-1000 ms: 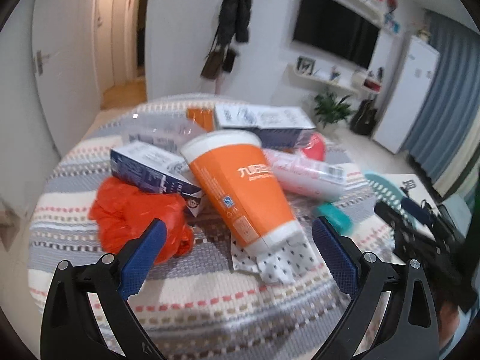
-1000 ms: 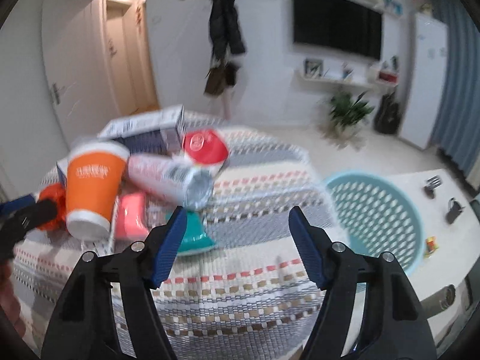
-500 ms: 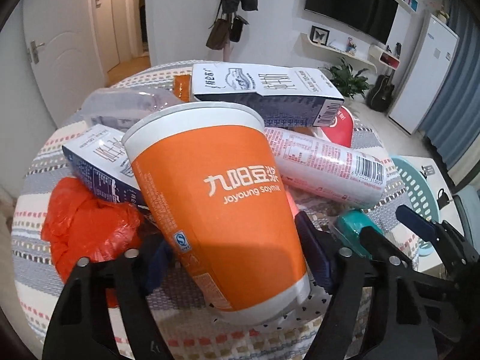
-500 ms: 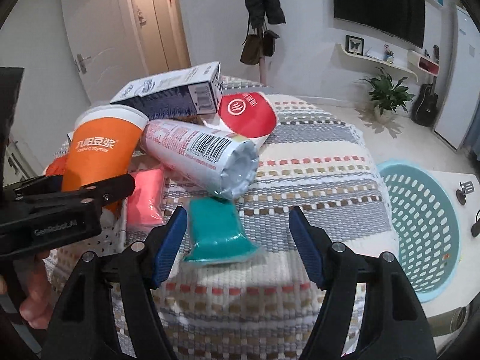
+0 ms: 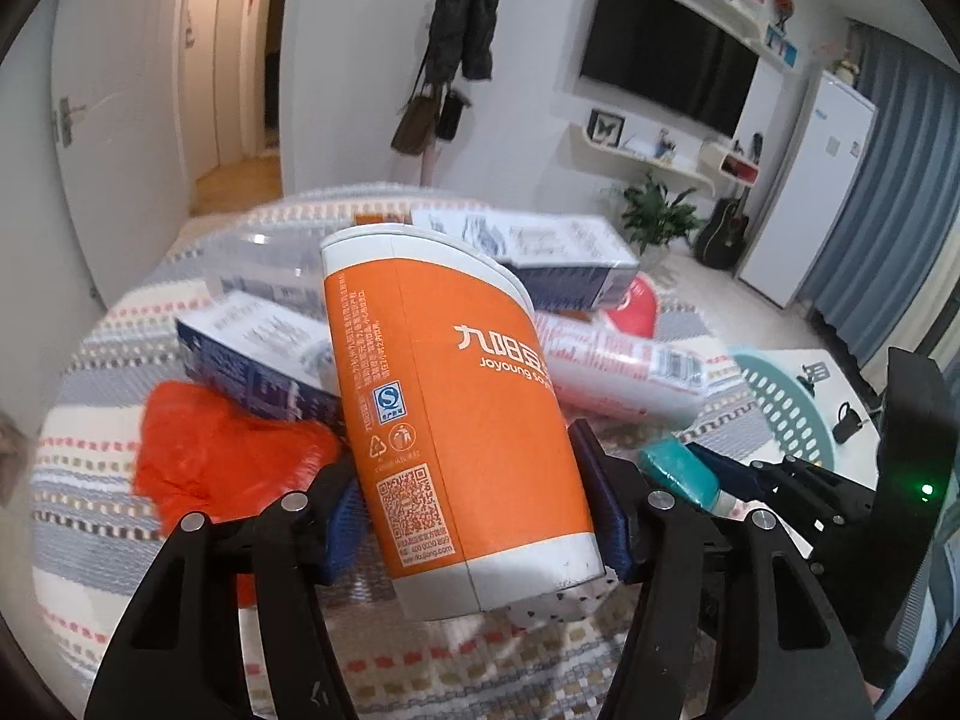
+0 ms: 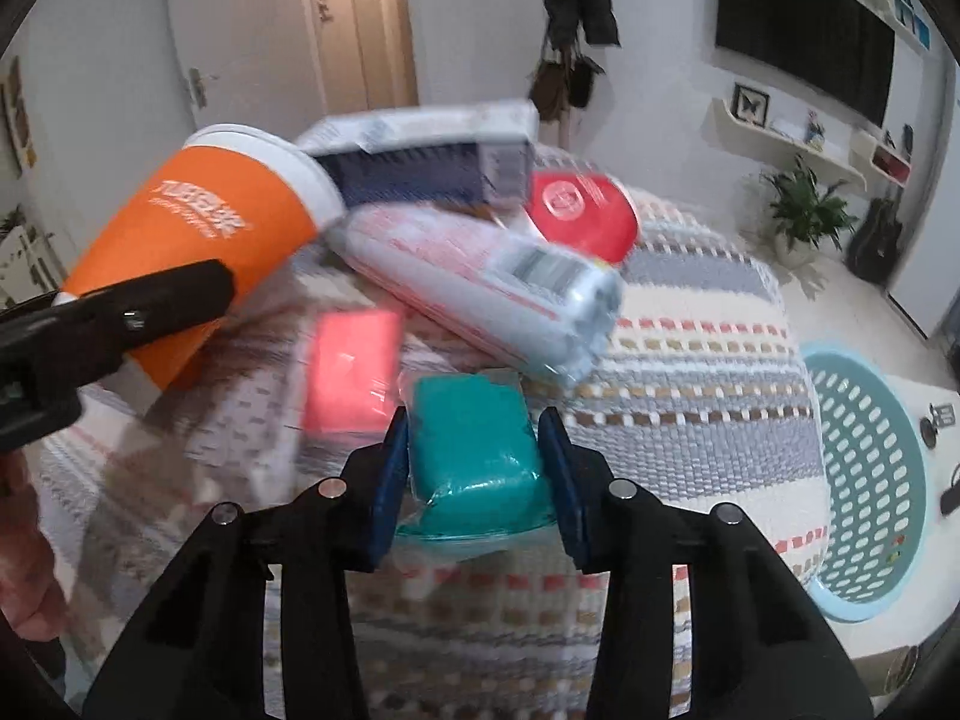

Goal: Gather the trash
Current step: 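Grasp the orange paper cup with the left tool while the right tool grasps the teal soap, then carry cup and soap to the blue basket and open both tools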

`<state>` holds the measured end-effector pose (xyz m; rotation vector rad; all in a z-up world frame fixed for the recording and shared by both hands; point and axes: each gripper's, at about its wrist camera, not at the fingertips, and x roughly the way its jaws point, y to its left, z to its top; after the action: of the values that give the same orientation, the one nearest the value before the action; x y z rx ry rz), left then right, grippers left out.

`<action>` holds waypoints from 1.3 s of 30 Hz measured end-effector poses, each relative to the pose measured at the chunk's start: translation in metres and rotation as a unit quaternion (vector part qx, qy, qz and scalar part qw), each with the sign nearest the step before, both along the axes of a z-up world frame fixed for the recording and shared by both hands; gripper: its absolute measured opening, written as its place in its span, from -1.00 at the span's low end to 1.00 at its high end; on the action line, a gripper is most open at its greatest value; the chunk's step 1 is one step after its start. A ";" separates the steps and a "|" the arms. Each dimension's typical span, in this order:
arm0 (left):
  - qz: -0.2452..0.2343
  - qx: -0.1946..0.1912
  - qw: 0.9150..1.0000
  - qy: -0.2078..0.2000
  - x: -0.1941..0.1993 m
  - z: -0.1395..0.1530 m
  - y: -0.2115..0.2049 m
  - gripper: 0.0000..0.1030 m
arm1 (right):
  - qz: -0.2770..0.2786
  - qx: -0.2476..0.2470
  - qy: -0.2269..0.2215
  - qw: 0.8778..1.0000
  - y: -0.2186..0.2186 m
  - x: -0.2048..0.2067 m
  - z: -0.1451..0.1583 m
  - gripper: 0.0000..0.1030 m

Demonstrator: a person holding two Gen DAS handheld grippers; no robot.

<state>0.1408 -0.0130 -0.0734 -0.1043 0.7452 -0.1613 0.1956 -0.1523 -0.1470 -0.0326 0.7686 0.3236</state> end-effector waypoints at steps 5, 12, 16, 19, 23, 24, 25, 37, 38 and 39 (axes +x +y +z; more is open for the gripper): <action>-0.013 -0.013 0.999 -0.045 -0.015 0.032 -0.002 0.14 | -0.014 -0.001 -0.057 0.998 -0.006 -0.022 0.036 -0.24; -0.067 -0.011 0.993 -0.101 -0.019 0.079 -0.043 0.14 | -0.105 0.039 -0.090 0.990 -0.077 -0.028 0.071 -0.24; -0.106 0.000 0.988 -0.113 -0.013 0.088 -0.084 0.14 | -0.170 0.057 -0.092 0.979 -0.136 -0.023 0.072 -0.24; -0.139 0.005 0.984 -0.108 -0.002 0.084 -0.121 0.15 | -0.207 0.063 -0.088 0.972 -0.170 -0.022 0.065 -0.24; -0.175 0.002 0.982 -0.072 0.019 0.064 -0.166 0.15 | -0.250 0.086 -0.054 0.963 -0.219 -0.018 0.037 -0.24; -0.186 0.004 0.981 -0.061 0.026 0.057 -0.181 0.15 | -0.257 0.090 -0.044 0.961 -0.229 -0.017 0.030 -0.24; -0.193 0.007 0.980 -0.056 0.030 0.050 -0.193 0.15 | -0.265 0.093 -0.032 0.959 -0.238 -0.014 0.021 -0.24; -0.271 0.031 0.960 0.061 0.063 -0.053 -0.293 0.15 | -0.320 0.091 0.093 0.939 -0.303 -0.004 -0.086 -0.23; -0.273 0.031 0.959 0.066 0.064 -0.058 -0.296 0.15 | -0.324 0.089 0.095 0.937 -0.306 -0.005 -0.089 -0.22; -0.277 0.032 0.958 0.071 0.066 -0.062 -0.299 0.15 | -0.327 0.088 0.095 0.936 -0.309 -0.006 -0.089 -0.21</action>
<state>0.2072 -0.3121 -0.1354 0.1611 0.9096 -0.6690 0.1900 -0.4609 -0.2362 0.4231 0.8931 -0.2453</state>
